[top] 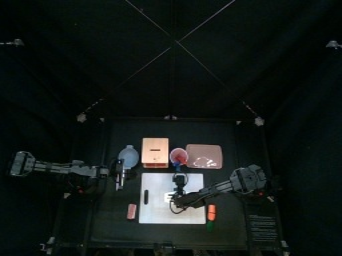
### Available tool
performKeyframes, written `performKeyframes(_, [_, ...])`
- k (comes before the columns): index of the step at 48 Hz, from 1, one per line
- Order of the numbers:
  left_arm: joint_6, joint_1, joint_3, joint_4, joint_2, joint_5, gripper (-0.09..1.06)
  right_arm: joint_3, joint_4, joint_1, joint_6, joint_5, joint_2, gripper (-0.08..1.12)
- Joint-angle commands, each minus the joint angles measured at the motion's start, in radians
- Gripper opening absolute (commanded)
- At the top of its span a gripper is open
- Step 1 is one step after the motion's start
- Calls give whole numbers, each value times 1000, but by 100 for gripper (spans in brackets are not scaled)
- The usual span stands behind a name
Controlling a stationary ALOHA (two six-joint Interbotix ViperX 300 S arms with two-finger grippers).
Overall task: Place sushi on board then cut the sushi with the knife then place the pieces on the plate
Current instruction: Pick knife at handle with right hand
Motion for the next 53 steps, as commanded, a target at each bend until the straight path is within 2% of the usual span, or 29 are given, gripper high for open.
performKeyframes(1, [2,2,-17,-2,2,-5,-2,-25,6,-11,3,3,-21,62])
performKeyframes(19, [2,3,-14,0,2,-5,-2,-32,18,-20,5,-14,-6,85])
performKeyframes(33, [2,3,-14,-2,2,-5,-2,-49,17,-14,-12,26,-25,86])
performKeyframes(53, [0,3,-14,-2,2,-5,-2,-43,-40,37,-26,155,-160,85])
